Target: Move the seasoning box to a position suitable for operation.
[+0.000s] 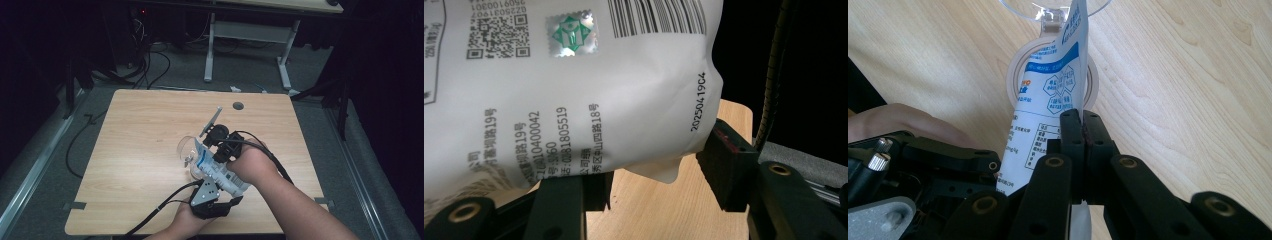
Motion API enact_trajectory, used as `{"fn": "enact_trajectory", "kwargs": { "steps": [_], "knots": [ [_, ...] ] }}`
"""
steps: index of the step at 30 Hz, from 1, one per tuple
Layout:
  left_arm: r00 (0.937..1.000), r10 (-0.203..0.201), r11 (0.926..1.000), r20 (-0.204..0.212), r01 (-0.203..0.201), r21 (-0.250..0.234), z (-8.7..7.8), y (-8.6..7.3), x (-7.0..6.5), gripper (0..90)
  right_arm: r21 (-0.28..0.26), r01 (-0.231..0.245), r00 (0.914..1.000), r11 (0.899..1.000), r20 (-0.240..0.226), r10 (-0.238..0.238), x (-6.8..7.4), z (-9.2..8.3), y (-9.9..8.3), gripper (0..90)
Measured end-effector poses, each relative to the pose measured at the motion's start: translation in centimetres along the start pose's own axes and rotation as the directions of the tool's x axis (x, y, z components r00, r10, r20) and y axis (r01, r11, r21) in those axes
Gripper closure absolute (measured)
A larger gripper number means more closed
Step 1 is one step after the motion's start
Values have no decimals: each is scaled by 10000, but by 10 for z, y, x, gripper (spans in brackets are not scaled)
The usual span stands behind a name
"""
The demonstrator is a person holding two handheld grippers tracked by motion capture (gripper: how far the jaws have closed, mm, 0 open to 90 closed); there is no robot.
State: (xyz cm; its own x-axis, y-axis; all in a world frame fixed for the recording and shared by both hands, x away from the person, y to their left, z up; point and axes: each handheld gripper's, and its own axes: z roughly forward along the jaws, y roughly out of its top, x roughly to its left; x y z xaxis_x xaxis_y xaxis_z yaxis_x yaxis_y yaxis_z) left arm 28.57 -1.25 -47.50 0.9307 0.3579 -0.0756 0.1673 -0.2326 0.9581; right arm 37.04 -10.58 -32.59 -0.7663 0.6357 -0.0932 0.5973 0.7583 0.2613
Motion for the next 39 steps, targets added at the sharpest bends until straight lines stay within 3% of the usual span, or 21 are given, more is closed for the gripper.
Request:
{"fn": "enact_trajectory", "kwargs": {
  "steps": [17,28,39],
  "knots": [
    [9998,-171,9997,46,171,-170,2,2,2,516,-31,1,10000,10000,69,0,-2,1,2,900],
    [9999,89,10000,-66,-89,37,-2,1,5,517,-122,2,10000,9999,26,-2,-2,0,4,900],
    [10000,3,10000,-54,-3,-9,-2,2,6,518,-42,59,10000,10000,78,-58,0,3,7,900]
  ]
}}
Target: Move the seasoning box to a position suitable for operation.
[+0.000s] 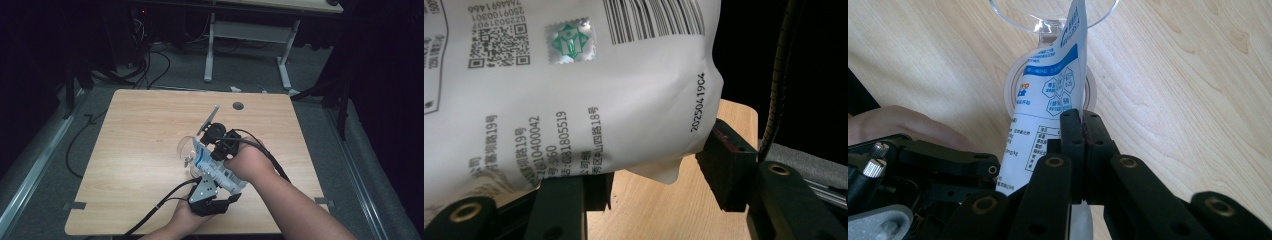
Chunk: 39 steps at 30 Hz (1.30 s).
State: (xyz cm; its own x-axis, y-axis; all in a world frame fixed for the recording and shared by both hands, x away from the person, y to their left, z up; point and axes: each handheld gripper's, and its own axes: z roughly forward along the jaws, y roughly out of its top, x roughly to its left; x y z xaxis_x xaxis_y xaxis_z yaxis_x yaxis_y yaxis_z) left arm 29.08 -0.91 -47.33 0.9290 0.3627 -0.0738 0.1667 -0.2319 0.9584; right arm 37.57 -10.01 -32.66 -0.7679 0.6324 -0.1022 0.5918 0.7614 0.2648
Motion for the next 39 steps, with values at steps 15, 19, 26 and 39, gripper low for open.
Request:
{"fn": "enact_trajectory", "kwargs": {
  "steps": [15,19,26,39],
  "knots": [
    [10000,-33,10000,67,33,-25,0,1,0,520,-56,-1,10000,10000,-54,1,-2,0,-1,900],
    [10000,-54,10000,70,54,-75,0,1,0,522,-70,-85,9999,9999,-87,85,-4,-1,-1,900],
    [9997,-176,9998,176,177,-57,2,2,1,523,-84,-293,9995,9995,-141,292,-7,0,-4,900],
    [9987,-329,9993,398,336,-151,6,4,4,523,-3,-394,9992,9992,-6,394,-9,0,-3,900]
  ]
}}
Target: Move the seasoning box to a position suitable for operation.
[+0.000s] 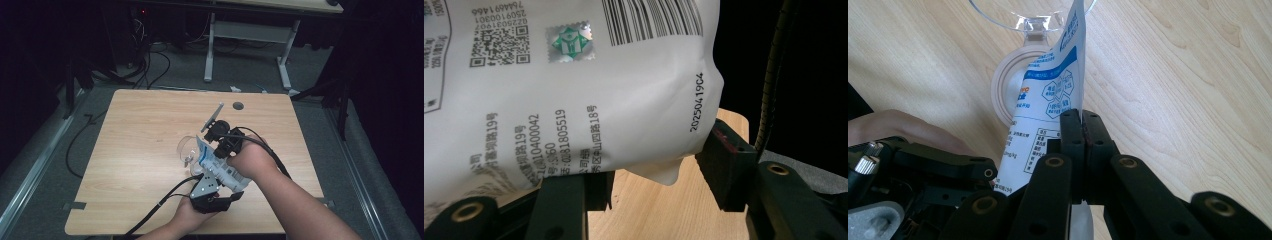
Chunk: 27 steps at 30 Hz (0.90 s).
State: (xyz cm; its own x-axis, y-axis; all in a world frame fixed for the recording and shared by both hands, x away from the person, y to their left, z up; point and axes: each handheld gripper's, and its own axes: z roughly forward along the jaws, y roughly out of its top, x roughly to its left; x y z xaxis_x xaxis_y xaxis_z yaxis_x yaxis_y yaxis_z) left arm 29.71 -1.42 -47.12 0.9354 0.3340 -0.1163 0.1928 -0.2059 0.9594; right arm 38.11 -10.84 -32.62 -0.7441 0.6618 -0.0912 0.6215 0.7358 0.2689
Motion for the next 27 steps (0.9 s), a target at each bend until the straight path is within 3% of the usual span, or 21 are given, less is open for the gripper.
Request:
{"fn": "enact_trajectory", "kwargs": {
  "steps": [27],
  "knots": [
    [10000,61,10000,-38,-61,32,-4,1,0,524,-78,231,9997,9997,-34,-231,3,3,2,900]
  ]
}}
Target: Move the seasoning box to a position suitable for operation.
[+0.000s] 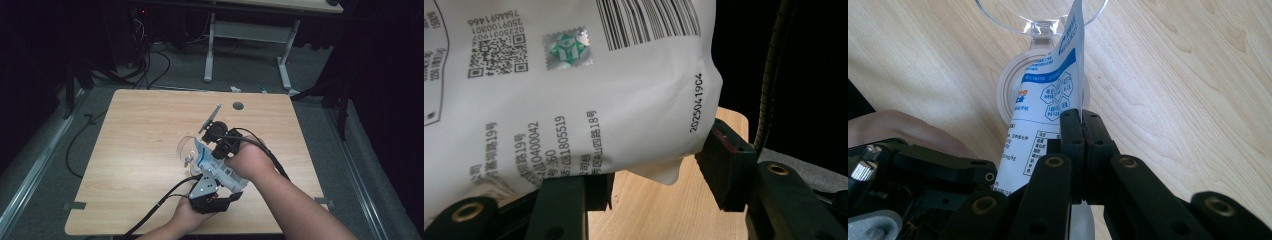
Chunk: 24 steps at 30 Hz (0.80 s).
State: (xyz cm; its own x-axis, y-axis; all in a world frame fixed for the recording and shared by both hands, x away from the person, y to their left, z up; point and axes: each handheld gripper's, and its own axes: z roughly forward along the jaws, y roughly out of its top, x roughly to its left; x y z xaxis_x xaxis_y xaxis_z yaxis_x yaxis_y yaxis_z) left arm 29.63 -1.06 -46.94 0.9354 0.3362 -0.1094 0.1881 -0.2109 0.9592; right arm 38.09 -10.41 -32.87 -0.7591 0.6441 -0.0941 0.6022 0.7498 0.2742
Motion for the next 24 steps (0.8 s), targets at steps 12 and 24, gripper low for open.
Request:
{"fn": "enact_trajectory", "kwargs": {
  "steps": [12,24],
  "knots": [
    [10000,43,10000,-45,-44,-39,-1,0,0,525,3,-36,10000,10000,0,36,1,-1,1,900],
    [10000,55,10000,-41,-55,-83,-1,1,1,526,-19,42,10000,10000,33,-41,1,-2,2,900]
  ]
}}
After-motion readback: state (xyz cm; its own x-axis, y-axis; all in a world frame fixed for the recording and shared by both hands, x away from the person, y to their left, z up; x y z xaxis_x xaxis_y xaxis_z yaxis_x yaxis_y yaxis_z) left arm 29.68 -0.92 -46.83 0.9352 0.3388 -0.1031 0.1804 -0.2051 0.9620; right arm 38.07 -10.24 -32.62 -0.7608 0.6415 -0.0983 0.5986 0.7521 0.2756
